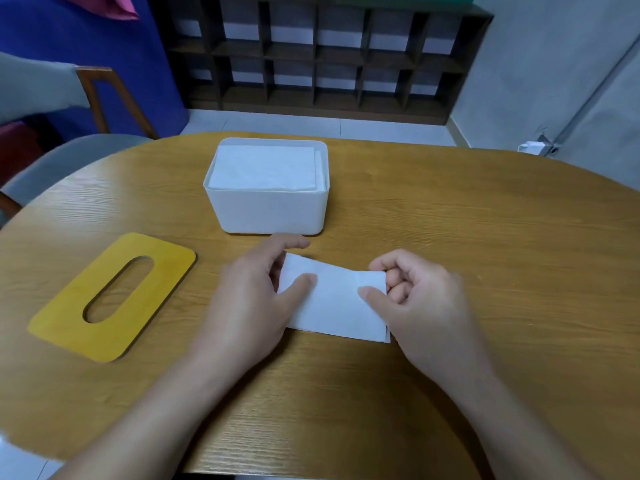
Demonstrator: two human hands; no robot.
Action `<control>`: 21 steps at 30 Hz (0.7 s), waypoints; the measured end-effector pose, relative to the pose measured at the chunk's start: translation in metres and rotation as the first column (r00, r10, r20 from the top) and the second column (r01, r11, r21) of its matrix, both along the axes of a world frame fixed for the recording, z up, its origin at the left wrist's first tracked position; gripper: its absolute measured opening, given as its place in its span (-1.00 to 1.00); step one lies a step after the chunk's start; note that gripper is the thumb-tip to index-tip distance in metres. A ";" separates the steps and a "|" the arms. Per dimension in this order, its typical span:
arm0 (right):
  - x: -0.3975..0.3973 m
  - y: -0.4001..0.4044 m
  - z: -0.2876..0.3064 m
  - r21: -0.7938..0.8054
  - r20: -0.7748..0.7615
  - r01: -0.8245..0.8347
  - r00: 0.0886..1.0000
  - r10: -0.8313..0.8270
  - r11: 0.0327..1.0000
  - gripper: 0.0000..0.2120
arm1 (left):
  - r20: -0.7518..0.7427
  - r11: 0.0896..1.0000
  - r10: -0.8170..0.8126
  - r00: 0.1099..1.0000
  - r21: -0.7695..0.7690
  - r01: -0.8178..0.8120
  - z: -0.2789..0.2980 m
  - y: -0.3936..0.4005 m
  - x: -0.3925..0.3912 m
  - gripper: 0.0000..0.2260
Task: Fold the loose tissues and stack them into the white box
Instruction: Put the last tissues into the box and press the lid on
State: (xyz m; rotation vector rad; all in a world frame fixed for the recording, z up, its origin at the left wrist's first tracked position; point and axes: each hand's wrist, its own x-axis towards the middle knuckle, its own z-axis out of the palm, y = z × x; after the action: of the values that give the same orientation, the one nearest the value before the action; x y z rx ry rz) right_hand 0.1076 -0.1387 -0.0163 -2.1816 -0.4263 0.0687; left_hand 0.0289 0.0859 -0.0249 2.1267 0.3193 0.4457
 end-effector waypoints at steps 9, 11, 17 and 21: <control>0.005 0.000 -0.001 -0.235 0.100 0.027 0.995 -0.004 0.972 -0.81 | -0.106 0.945 -0.022 0.994 0.322 0.055 -0.008 0.004 0.002 -0.64; 0.005 0.000 0.000 -0.328 0.091 0.016 0.996 0.015 0.944 -0.72 | -0.145 0.941 -0.042 0.988 0.328 0.089 -0.006 0.008 0.000 -0.57; 0.005 0.002 0.000 -0.306 -0.006 -0.077 0.997 0.079 0.949 -0.87 | -0.287 0.896 -0.083 0.954 0.397 0.198 -0.001 0.009 -0.002 -0.45; 0.004 0.000 -0.001 -0.254 0.010 -0.147 0.988 0.155 0.956 -0.86 | -0.274 0.917 -0.109 0.955 0.343 0.203 0.001 0.008 -0.001 -0.67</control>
State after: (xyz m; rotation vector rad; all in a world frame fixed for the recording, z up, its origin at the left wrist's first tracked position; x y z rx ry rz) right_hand 0.1121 -0.1389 -0.0174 -2.3989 -0.6305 0.1844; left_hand 0.0278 0.0940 -0.0240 2.5631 0.2138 0.1465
